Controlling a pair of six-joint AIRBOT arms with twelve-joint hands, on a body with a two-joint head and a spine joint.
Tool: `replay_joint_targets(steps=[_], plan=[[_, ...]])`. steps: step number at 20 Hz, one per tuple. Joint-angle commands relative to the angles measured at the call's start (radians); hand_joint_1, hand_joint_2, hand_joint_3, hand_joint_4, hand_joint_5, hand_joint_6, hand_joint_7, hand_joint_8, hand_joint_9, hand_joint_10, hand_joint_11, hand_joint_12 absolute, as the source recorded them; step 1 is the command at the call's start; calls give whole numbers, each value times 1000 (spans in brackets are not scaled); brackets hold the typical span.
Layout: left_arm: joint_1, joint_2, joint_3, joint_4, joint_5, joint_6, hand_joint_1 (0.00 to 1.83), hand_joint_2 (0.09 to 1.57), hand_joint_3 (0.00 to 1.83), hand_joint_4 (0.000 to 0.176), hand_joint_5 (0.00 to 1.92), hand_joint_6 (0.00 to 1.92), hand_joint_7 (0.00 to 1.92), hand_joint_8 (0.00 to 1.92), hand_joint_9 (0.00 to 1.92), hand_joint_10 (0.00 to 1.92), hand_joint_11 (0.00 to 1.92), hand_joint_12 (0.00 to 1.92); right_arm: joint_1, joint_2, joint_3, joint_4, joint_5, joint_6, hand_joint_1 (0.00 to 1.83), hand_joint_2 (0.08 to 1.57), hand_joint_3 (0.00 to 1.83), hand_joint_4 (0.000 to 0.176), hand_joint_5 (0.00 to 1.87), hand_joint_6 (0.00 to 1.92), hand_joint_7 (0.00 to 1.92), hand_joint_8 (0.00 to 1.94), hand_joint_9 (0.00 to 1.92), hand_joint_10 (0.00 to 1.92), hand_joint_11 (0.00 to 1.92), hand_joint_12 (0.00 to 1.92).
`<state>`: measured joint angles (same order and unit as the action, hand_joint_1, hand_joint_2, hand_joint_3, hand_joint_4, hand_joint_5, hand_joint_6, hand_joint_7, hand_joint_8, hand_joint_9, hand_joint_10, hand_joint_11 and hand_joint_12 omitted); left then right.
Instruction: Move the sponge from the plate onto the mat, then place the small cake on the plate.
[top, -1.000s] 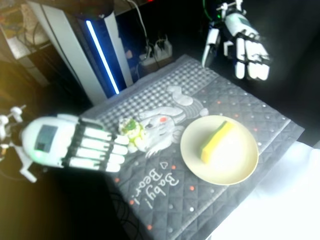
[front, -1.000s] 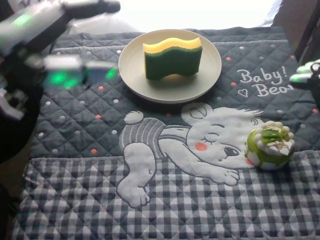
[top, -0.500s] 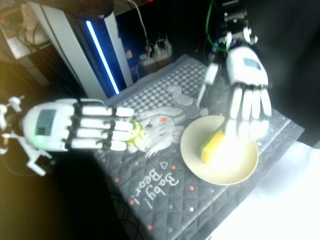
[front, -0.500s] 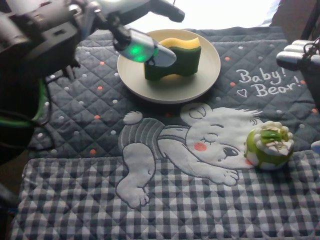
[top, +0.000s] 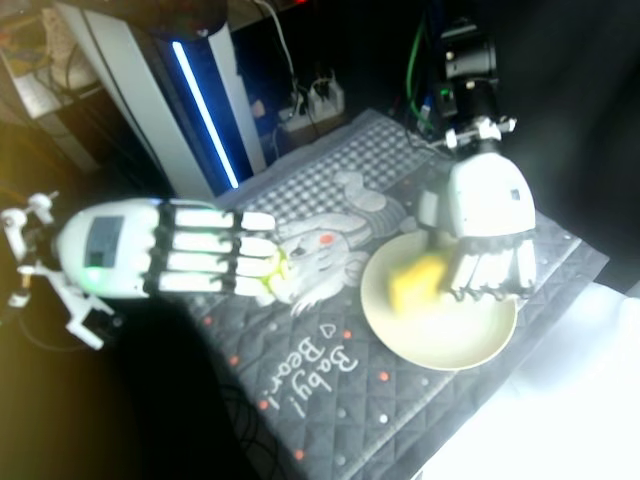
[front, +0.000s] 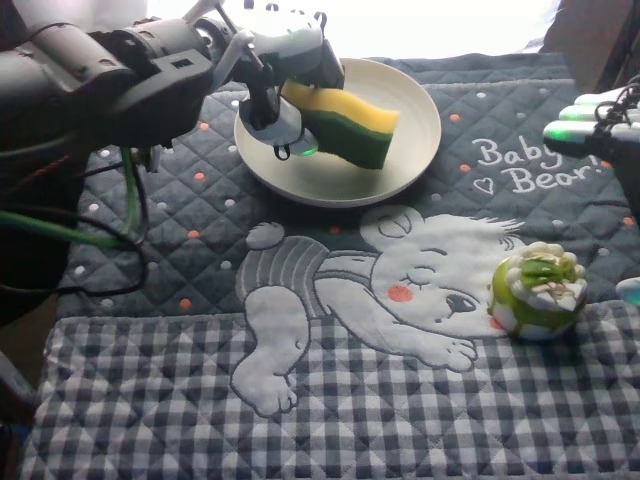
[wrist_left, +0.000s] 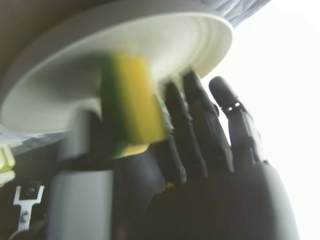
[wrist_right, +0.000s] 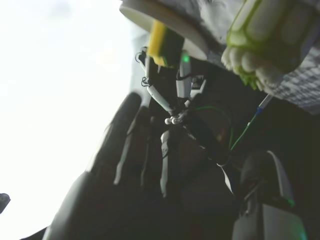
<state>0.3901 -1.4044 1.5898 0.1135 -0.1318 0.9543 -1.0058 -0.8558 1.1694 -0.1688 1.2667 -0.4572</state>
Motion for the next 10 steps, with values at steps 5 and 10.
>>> replay_joint_targets(steps=[5,10], plan=[[-63,191,-180,11,-309,30,1237,1183,1,0,909,810,830,1471,759,1397,643,1745,11,1,1,39,106,3,660,1087,1,64,329,6,293,6,216,5,25,615],[50,431,-428,76,-499,-9,1259,1111,0,0,1088,588,945,1250,867,961,643,1542,11,1,0,39,106,3,623,1109,1,65,382,0,358,0,313,4,115,651]])
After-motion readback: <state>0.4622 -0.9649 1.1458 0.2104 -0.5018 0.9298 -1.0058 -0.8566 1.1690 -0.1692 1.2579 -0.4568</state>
